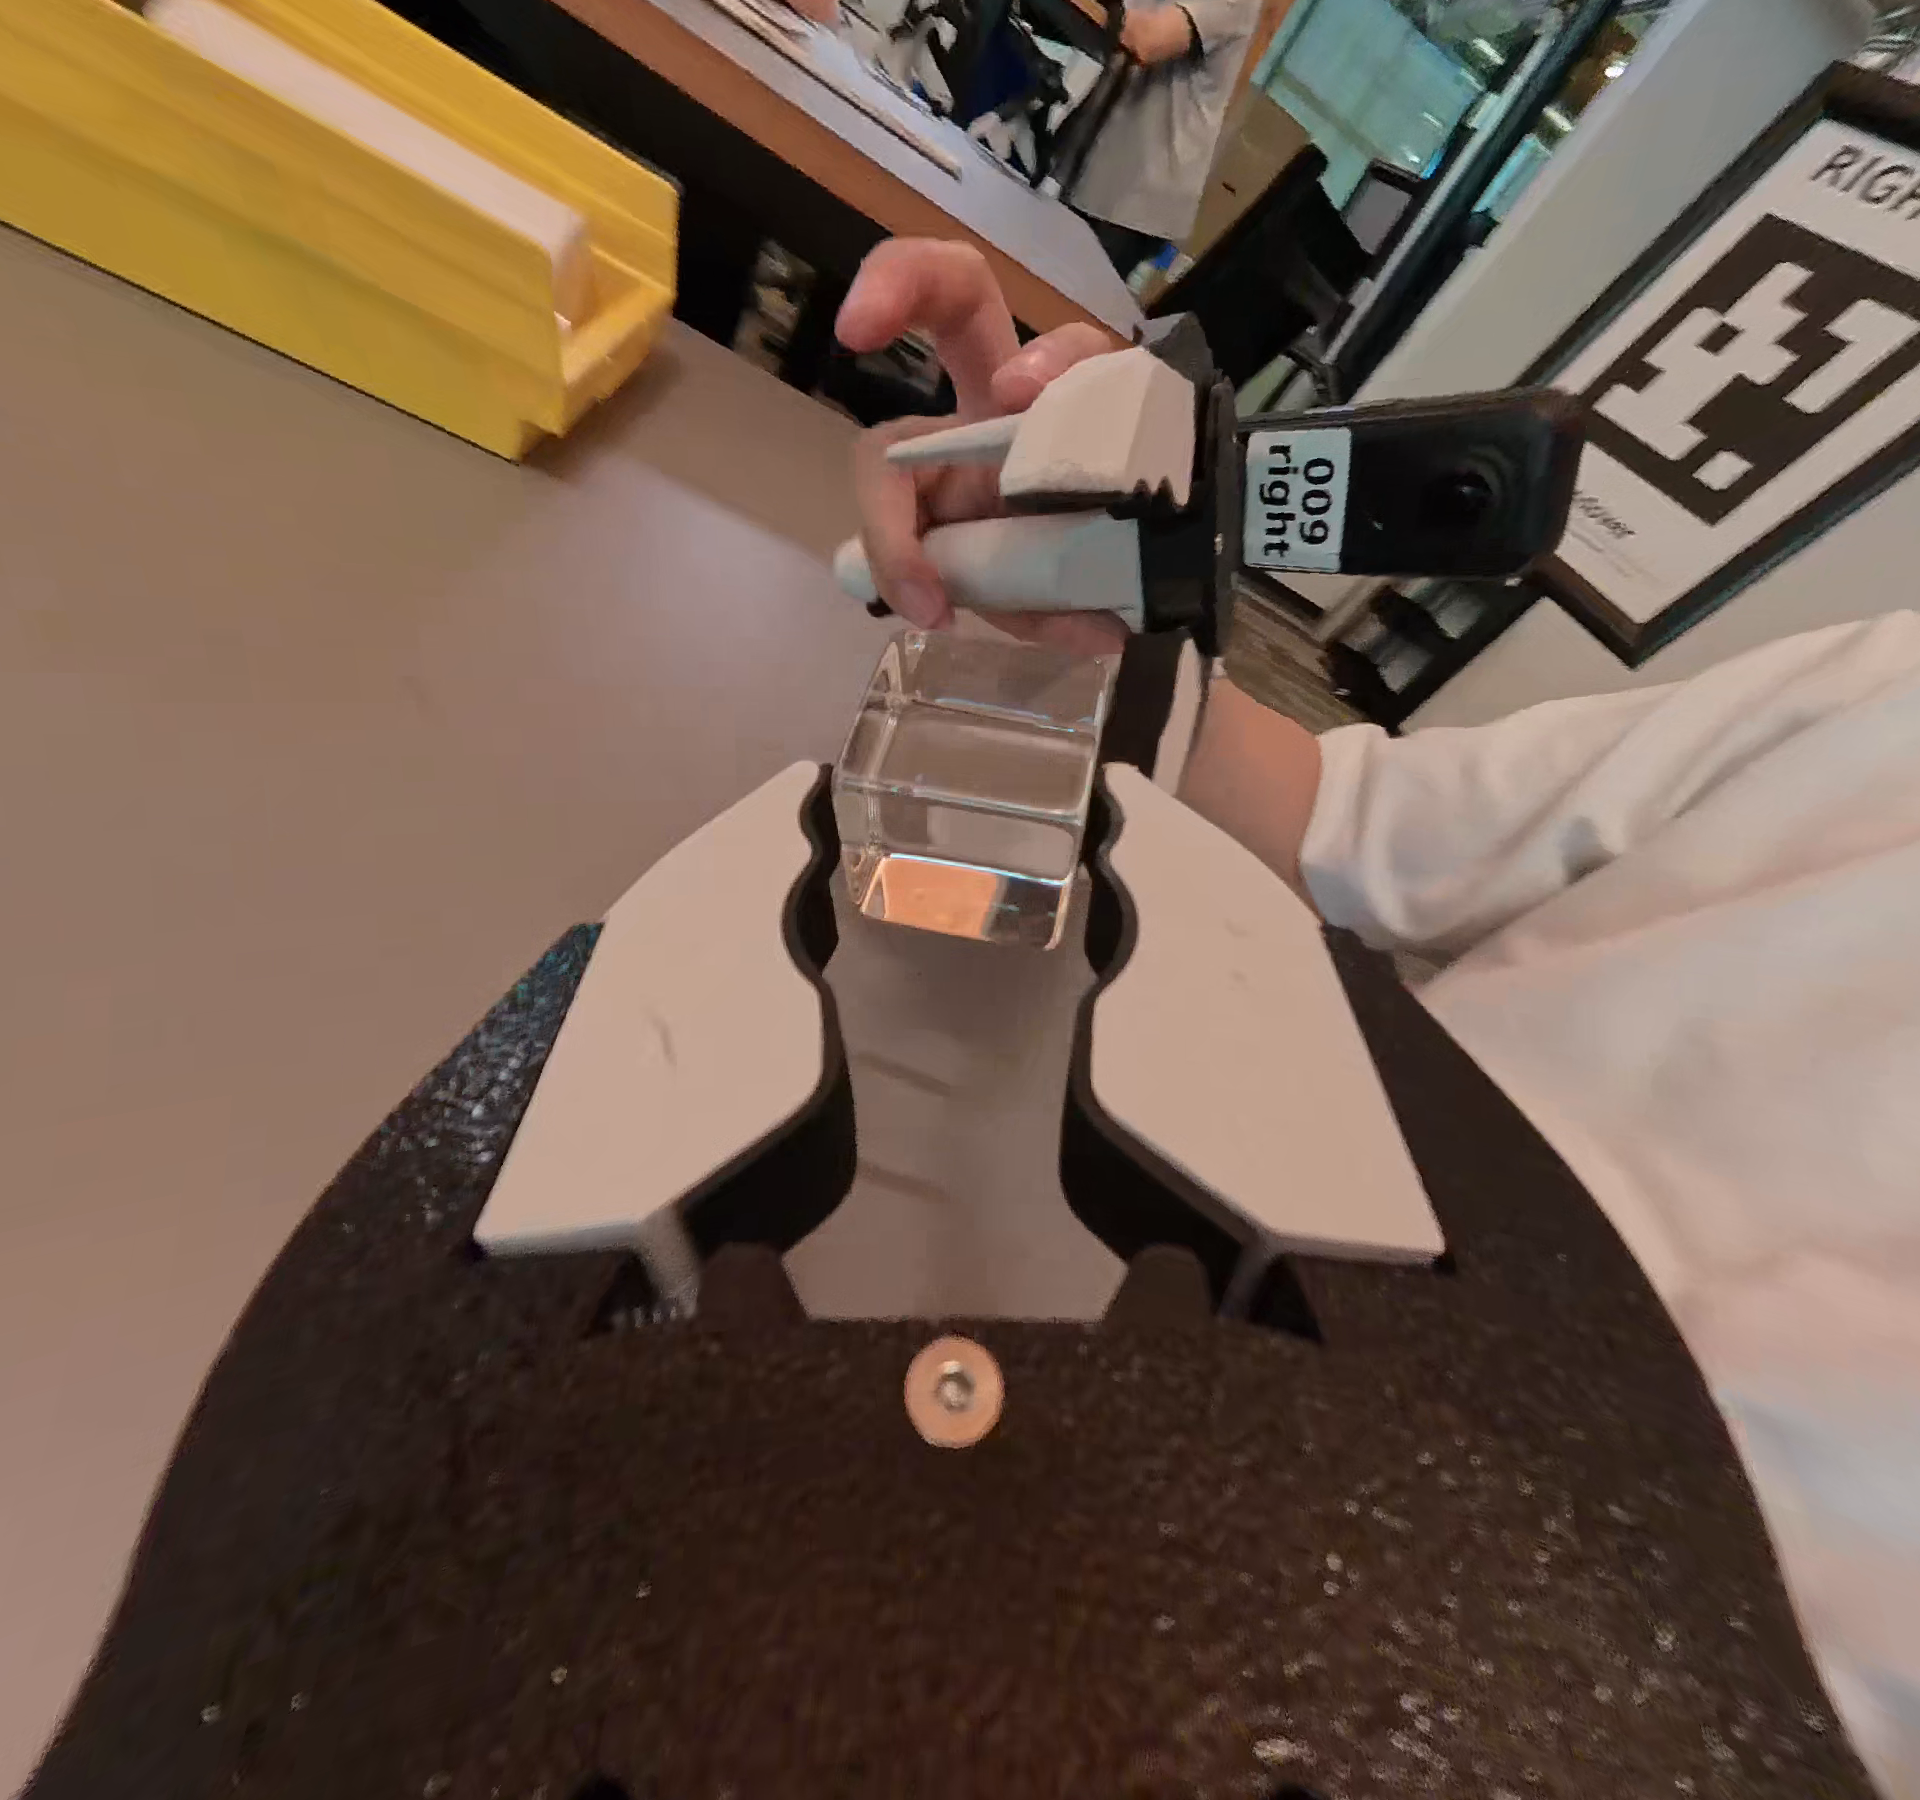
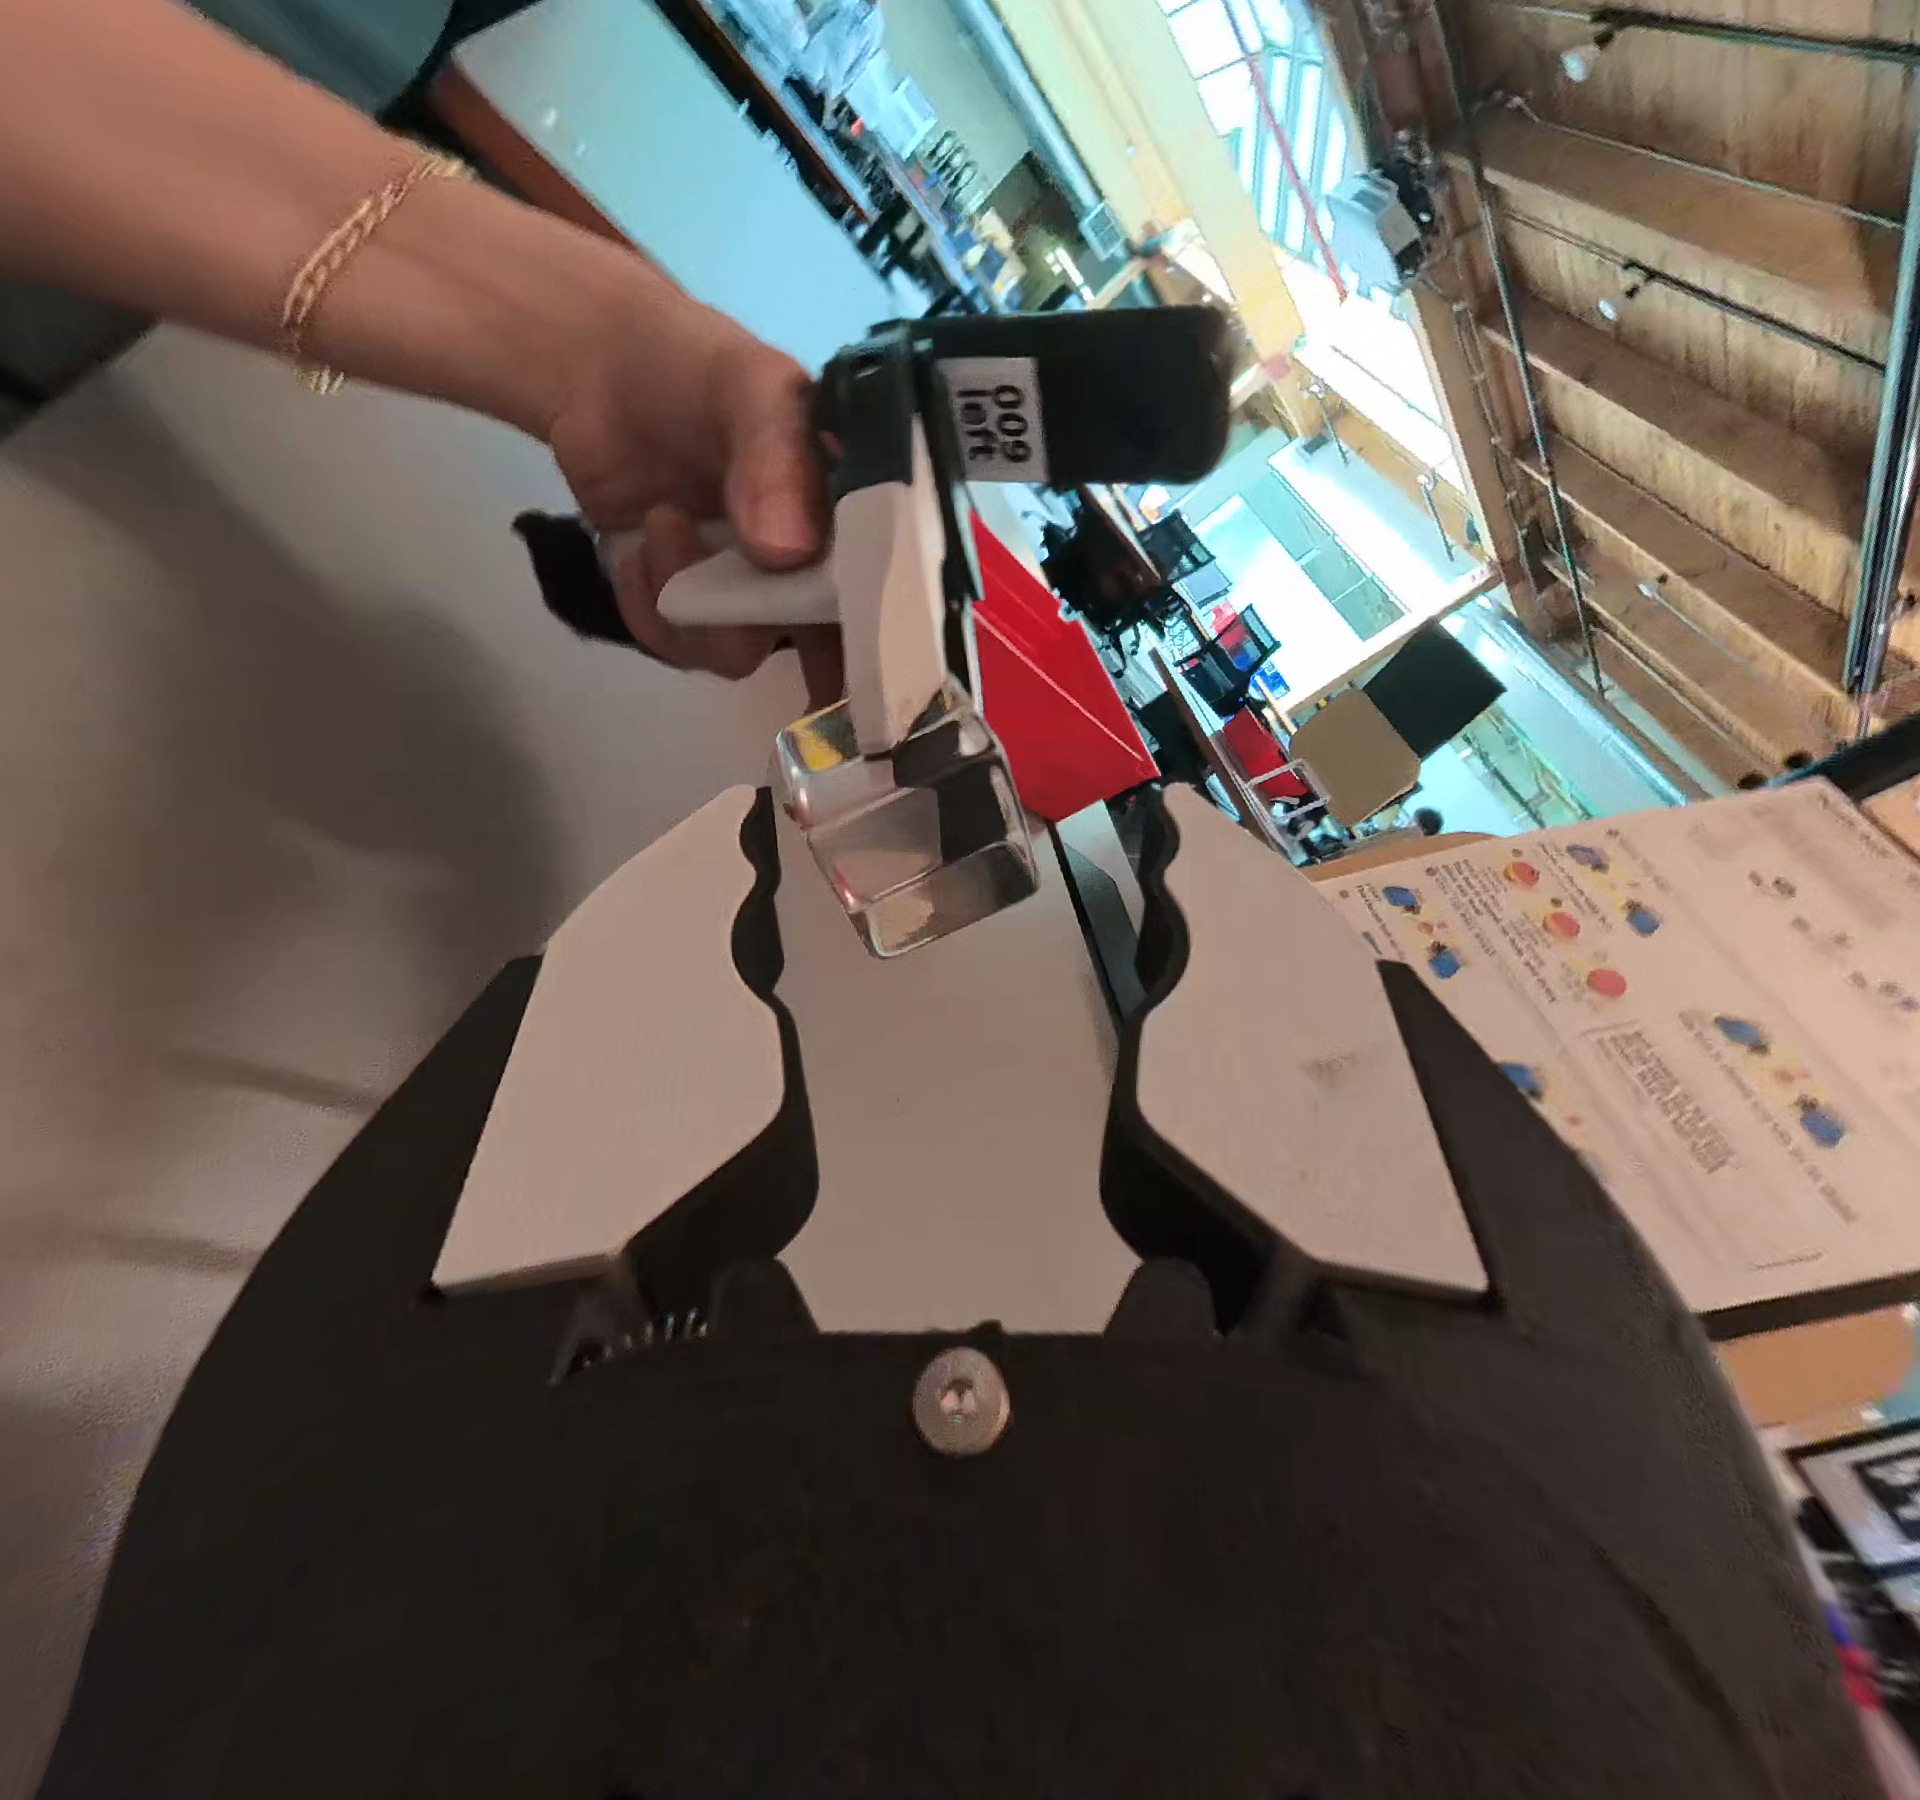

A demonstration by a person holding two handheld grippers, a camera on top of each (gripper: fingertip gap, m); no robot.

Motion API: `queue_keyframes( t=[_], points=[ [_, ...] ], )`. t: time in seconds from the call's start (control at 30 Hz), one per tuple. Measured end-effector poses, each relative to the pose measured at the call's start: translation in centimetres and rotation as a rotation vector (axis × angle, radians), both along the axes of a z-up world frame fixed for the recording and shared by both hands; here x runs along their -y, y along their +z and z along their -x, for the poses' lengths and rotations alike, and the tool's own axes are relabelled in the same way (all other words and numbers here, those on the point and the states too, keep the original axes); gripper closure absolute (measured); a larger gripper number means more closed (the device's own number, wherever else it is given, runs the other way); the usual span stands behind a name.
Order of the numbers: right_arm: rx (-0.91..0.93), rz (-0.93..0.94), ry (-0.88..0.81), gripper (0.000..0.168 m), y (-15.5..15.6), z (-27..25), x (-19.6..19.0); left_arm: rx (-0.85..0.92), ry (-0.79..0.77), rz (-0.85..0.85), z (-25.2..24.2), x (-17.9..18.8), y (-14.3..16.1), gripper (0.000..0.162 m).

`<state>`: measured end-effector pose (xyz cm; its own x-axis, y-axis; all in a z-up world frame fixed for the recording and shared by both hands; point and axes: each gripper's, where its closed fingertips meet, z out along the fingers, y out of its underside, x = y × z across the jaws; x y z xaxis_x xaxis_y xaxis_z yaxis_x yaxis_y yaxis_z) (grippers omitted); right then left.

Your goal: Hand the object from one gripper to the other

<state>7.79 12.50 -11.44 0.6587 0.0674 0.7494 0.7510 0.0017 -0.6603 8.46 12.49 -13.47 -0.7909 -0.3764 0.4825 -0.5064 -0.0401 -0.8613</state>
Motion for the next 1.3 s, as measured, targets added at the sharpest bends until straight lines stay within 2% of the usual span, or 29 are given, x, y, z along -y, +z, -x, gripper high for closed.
queue_keyframes(
  t=[0.13,0.23,0.27,0.3,0.4,0.47,0.57,0.63,0.73,0.87,1.1,1.2,1.3],
  points=[
    [0.101,0.069,-0.003,0.106,-1.3,0.5,-0.3,-0.081,-0.087,0.029,1.1,0.5,-0.2,0.117],
    [0.09,0.078,0.037,0.115,-1.8,1.3,-0.8,-0.107,-0.118,0.013,1.5,0.8,-0.7,0.117],
    [0.096,0.097,0.031,0.124,-2.3,1.3,-1.0,-0.115,-0.116,0.01,1.4,0.9,-0.9,0.117],
    [0.088,0.112,0.024,0.124,-2.7,1.1,-1.1,-0.12,-0.106,-0.003,1.3,0.7,-1.1,0.117],
    [0.005,0.135,-0.078,0.124,-2.7,-0.4,-1.6,-0.07,-0.008,0.027,-0.1,0.1,-0.5,0.117],
    [-0.075,0.146,-0.124,0.124,-2.6,-1.2,-1.8,0.037,0.087,-0.018,-1.2,-0.5,-0.2,0.113],
    [-0.094,0.17,-0.285,0.124,-2.9,-3.9,-1.6,0.157,0.293,-0.214,-2.8,-2.1,-0.3,0.089],
    [-0.033,0.189,-0.413,0.124,-3.0,-5.5,-1.3,0.167,0.431,-0.332,-3.5,-3.3,-0.2,0.091],
    [0.089,0.235,-0.52,0.124,-3.5,-6.1,-1.5,0.195,0.539,-0.399,-3.5,-2.8,0.6,0.103],
    [0.146,0.257,-0.565,0.124,-3.9,-5.7,-2.1,0.153,0.549,-0.527,-3.4,-1.3,-1.3,0.103],
    [0.199,0.246,-0.597,0.124,-3.4,-5.3,-2.3,0.167,0.576,-0.517,-4.2,-1.2,-2.0,0.117],
    [0.079,0.232,-0.512,0.1,-3.4,-4.9,-2.3,0.223,0.528,-0.46,-4.4,-1.2,-1.7,0.118],
    [-0.293,0.196,-0.3,0.076,-2.0,-3.1,-1.8,0.331,0.503,-0.376,-4.5,-2.1,-0.2,0.118]
  ],
)
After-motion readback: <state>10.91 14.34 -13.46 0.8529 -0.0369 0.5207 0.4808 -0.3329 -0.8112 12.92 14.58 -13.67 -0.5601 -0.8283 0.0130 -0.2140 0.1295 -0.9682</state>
